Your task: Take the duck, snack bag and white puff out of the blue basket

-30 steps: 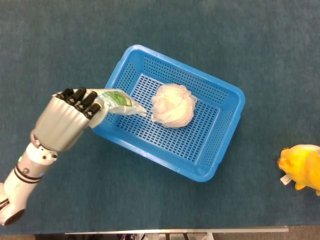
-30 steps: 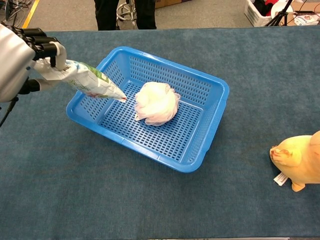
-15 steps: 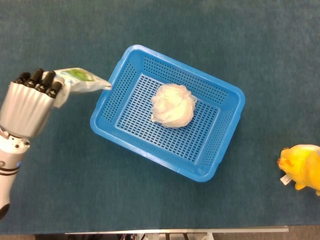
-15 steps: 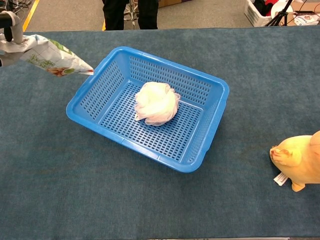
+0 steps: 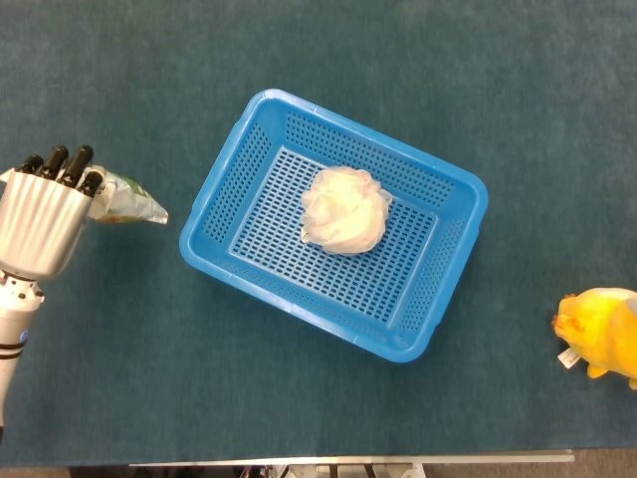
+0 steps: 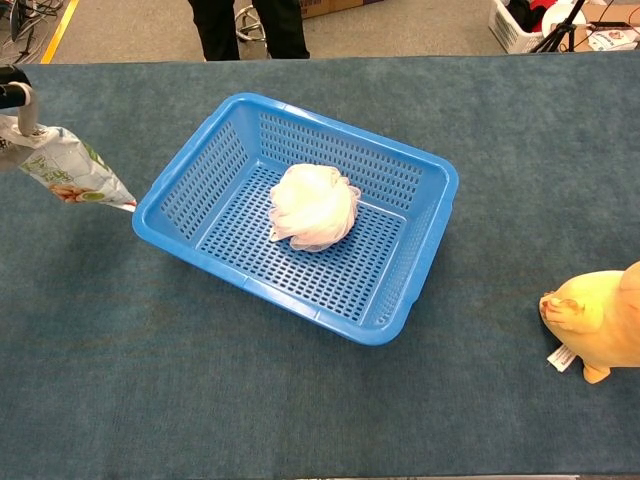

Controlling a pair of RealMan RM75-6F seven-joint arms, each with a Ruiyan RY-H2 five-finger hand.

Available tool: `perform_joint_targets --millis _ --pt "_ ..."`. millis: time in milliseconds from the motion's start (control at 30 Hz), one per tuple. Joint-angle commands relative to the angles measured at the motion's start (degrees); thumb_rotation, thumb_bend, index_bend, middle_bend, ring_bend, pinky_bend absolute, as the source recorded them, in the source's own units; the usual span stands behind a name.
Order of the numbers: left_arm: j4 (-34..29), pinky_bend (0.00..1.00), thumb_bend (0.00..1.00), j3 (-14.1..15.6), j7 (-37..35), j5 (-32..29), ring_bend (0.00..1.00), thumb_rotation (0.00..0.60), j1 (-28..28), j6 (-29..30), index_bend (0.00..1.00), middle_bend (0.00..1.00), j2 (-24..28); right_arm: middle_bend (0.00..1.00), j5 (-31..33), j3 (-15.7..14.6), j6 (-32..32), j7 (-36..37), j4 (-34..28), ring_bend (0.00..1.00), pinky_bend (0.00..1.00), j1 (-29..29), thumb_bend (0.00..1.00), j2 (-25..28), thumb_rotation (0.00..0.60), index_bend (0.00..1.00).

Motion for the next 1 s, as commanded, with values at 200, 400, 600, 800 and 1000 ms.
perform_joint_targets --millis 200,400,600,800,1000 --pt "-11.17 0.59 0.07 -0.99 4.90 -6.25 0.21 0.600 1.09 -5.69 0.04 0.07 4.49 0.11 0.12 0.02 0.09 0.09 -0.07 0.12 0.41 -0.03 0.00 0.08 0.600 0.02" --pt "-13.07 0.44 0.02 -1.92 5.47 -5.81 0.11 0.600 0.85 -5.10 0.02 0.02 4.77 0.11 0.26 -0.06 0.03 0.37 0.13 0.12 0.41 -0.07 0.00 -0.02 0.600 0.02" --pt "-9.14 0.43 0.02 -1.96 -0.06 1.00 0.15 0.600 0.52 1.79 0.16 0.12 1.05 0.11 0.44 -0.12 0.12 0.72 0.47 0.12 0.41 -0.19 0.00 -0.17 0.600 0.02" --pt "-18.12 0.43 0.02 0.18 -6.84 -0.56 0.17 0.600 0.30 -2.54 0.24 0.18 1.95 0.11 0.41 -0.10 0.13 0.79 0.59 0.12 0.41 -0.16 0.00 -0.31 0.600 0.02" --pt "-27.77 0.43 0.02 1.89 -8.56 -3.11 0.17 0.600 -1.42 -10.59 0.24 0.18 4.64 0.11 0.20 0.10 0.49 0.58 0.25 0.12 0.41 -0.14 0.00 -0.06 0.600 0.02"
